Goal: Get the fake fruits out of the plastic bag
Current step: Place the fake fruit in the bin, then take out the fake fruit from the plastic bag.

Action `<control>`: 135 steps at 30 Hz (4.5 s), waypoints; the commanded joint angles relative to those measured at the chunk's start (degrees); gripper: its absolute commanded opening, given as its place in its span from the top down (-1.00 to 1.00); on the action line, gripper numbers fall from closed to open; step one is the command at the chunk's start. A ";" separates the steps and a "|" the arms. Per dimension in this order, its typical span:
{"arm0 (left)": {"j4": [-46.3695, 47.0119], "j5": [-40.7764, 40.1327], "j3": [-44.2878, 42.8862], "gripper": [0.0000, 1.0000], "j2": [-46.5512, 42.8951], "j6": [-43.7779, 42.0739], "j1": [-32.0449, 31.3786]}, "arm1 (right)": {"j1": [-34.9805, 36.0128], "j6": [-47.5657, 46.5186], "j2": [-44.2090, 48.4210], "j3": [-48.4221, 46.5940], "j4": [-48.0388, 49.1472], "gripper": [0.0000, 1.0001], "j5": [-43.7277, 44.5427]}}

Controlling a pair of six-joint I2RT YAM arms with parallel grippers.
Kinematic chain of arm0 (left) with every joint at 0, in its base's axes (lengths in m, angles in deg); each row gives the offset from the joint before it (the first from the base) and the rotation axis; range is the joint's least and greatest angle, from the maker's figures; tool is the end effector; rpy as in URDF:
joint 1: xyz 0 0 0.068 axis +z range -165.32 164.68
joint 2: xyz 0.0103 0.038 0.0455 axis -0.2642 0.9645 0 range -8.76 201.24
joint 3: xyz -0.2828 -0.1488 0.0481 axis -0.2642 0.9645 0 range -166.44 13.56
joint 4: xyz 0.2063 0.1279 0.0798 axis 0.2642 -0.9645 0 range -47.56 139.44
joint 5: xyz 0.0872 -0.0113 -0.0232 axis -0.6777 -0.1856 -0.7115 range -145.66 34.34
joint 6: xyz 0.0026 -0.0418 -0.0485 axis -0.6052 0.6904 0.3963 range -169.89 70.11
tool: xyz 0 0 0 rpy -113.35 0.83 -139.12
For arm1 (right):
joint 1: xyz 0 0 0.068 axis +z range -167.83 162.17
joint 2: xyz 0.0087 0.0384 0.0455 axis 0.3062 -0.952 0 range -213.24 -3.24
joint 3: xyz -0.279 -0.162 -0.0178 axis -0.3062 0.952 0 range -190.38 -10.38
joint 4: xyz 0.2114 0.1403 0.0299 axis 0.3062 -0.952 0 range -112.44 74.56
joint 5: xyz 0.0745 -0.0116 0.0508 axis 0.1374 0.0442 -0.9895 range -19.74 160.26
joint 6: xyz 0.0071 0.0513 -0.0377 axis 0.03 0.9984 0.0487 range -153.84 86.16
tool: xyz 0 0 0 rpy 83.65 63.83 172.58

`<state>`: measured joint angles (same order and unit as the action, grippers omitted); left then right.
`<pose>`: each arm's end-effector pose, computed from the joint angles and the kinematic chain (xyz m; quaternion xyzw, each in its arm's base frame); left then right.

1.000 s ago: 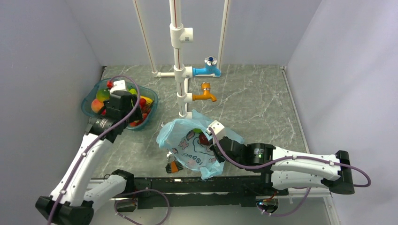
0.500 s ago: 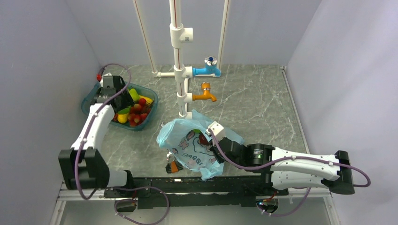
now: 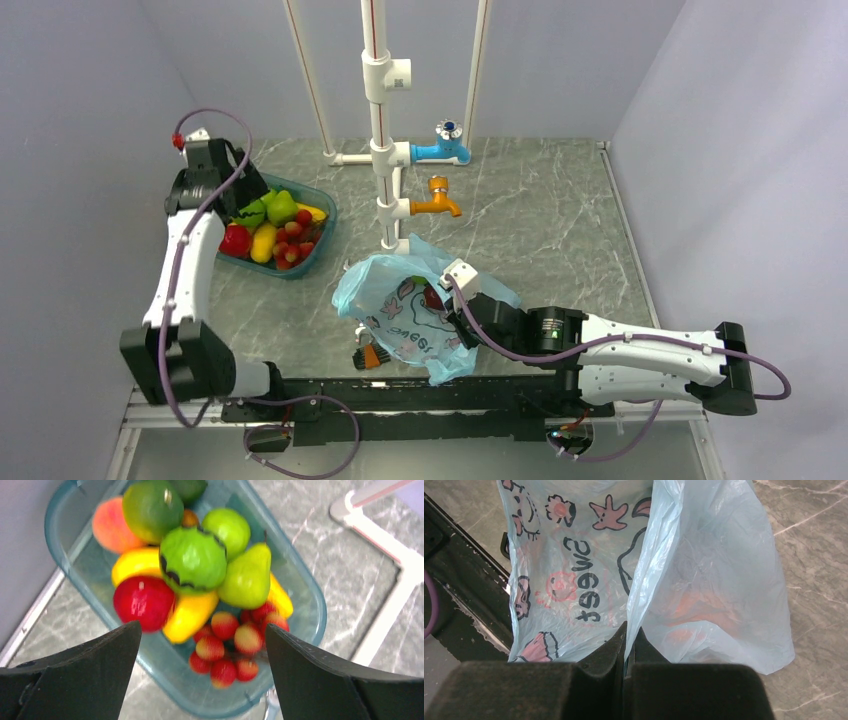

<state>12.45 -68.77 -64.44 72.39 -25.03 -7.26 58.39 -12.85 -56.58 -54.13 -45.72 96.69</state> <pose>0.3019 0.0542 0.3934 -0.3014 0.8503 0.0412 0.4294 0.0613 0.1576 0.3103 -0.3229 0.8263 0.1725 0.4280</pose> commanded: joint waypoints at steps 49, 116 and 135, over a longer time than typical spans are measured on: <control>12.98 25.45 28.55 -0.70 -48.19 7.55 -48.48 | 0.23 4.82 2.40 -3.57 2.71 1.00 -2.11; 42.21 -13.86 49.57 -0.40 -21.37 28.37 -84.08 | 2.43 30.09 12.87 11.16 -15.47 -0.99 -20.32; 37.09 -14.47 36.13 -0.06 -7.26 17.23 -87.06 | 8.12 34.32 16.61 9.61 -9.03 0.95 2.43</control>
<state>52.54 -80.51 -22.01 63.18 -3.33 -92.27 66.28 22.71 -40.27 -40.05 -57.66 94.18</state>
